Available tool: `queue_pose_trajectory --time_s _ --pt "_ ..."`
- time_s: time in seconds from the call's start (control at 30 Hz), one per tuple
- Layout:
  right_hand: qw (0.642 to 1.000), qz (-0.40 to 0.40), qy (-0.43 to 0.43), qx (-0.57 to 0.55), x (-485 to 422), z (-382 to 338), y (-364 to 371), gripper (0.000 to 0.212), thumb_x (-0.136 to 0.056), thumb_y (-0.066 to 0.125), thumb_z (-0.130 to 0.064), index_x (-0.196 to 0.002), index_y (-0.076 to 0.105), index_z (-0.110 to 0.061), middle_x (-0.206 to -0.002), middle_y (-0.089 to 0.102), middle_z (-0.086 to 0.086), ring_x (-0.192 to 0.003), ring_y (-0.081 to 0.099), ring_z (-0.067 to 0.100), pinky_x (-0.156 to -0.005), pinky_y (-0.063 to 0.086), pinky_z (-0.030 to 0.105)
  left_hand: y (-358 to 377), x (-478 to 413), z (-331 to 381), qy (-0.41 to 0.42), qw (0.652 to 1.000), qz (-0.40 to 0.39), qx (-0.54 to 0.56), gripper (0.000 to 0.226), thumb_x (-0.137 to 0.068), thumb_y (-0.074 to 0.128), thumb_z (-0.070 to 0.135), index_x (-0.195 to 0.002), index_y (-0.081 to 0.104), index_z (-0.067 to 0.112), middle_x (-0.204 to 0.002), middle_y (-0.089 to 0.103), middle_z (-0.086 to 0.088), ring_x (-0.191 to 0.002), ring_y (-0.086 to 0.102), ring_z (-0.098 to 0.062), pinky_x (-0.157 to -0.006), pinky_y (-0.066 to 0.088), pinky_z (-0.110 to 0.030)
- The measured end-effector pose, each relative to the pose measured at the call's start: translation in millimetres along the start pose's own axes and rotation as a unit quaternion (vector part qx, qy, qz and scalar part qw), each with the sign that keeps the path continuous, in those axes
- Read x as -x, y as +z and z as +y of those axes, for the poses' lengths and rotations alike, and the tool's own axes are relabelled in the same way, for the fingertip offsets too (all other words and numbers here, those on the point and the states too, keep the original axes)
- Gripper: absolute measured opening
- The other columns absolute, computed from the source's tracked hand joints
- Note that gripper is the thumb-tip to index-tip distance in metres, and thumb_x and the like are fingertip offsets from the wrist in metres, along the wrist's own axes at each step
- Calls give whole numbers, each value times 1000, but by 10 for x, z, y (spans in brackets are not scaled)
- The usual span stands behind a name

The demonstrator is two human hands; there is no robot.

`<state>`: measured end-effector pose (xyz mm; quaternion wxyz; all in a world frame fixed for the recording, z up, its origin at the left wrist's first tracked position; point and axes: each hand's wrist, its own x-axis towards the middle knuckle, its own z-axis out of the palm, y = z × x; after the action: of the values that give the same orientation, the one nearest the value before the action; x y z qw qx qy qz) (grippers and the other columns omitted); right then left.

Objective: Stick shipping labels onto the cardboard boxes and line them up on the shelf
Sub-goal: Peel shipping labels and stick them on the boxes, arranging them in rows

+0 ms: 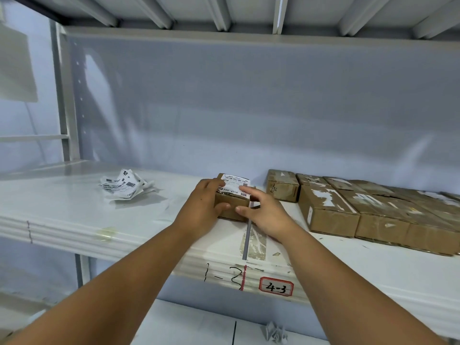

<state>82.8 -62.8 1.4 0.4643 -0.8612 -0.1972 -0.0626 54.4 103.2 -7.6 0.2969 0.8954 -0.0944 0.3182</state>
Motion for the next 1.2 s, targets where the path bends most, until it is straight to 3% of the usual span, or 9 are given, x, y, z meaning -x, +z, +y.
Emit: queue_pose_trajectory --time_s 0.13,0.23,0.43,0.57,0.73,0.93,1.0,1.1,1.2 --pt "993 39 -21 108 -86 27 16 52 -90 63 -30 -138 46 -31 -139 42 4 -129 40 18 -104 25 19 22 -134 -39 7 997 -37 -61 39 -91 54 10 -129 49 12 -130 51 -10 -114 50 -24 -92 36 -22" --pt "979 50 -12 200 -242 -26 22 52 -91 61 -33 -141 44 -29 -137 41 9 -128 42 23 -106 34 29 43 -359 -17 -14 988 -25 -149 33 -90 53 12 -122 58 13 -124 48 -11 -110 52 -29 -90 47 -39" --pt "933 58 -2 354 -771 -63 109 40 -93 53 -26 -133 49 -26 -126 47 9 -117 51 29 -89 44 33 273 -808 -81 -29 944 -28 -328 24 -88 48 8 -107 61 13 -105 55 -6 -102 51 -24 -68 41 -31" --pt "924 87 -31 372 -1073 -26 182 37 -92 41 -6 -127 44 -13 -117 57 16 -107 57 34 -72 38 33 381 -1071 -224 -55 953 -36 -295 22 -86 45 4 -107 51 9 -102 54 -10 -98 51 -27 -67 39 -32" --pt "951 87 -49 291 -1214 189 262 49 -85 40 6 -130 41 -14 -110 60 19 -103 57 36 -76 47 37 490 -1163 -473 -45 985 -52 -155 32 -85 45 2 -114 57 5 -106 61 -15 -97 57 -32 -80 48 -36" --pt "974 71 -41 211 -1224 253 266 53 -88 45 -4 -139 41 -18 -123 58 15 -116 51 32 -90 45 33 514 -1127 -522 -41 995 -34 -80 19 -87 44 9 -70 52 14 -89 59 -11 -81 53 -25 -67 42 -29" --pt "976 51 -31 211 -1168 236 248 62 -89 47 -9 -146 29 -23 -127 50 15 -120 47 32 -93 42 34 513 -1099 -530 -36 995 -46 -87 13 -84 43 15 -78 54 15 -98 57 -14 -87 55 -28 -70 43 -30" --pt "973 64 -17 219 -1063 155 174 57 -89 47 -12 -142 33 -25 -130 43 13 -119 48 32 -95 44 36 418 -1038 -407 -39 986 -46 -154 42 -85 46 24 -126 50 18 -130 44 -8 -112 52 -29 -84 49 -38" --pt "964 112 -8 240 -932 55 52 39 -89 47 -13 -127 51 -19 -125 45 12 -115 50 31 -93 46 36 239 -975 -108 -33 959 -22 -280 32 -89 49 20 -122 52 19 -120 50 -5 -102 54 -27 -72 41 -32"
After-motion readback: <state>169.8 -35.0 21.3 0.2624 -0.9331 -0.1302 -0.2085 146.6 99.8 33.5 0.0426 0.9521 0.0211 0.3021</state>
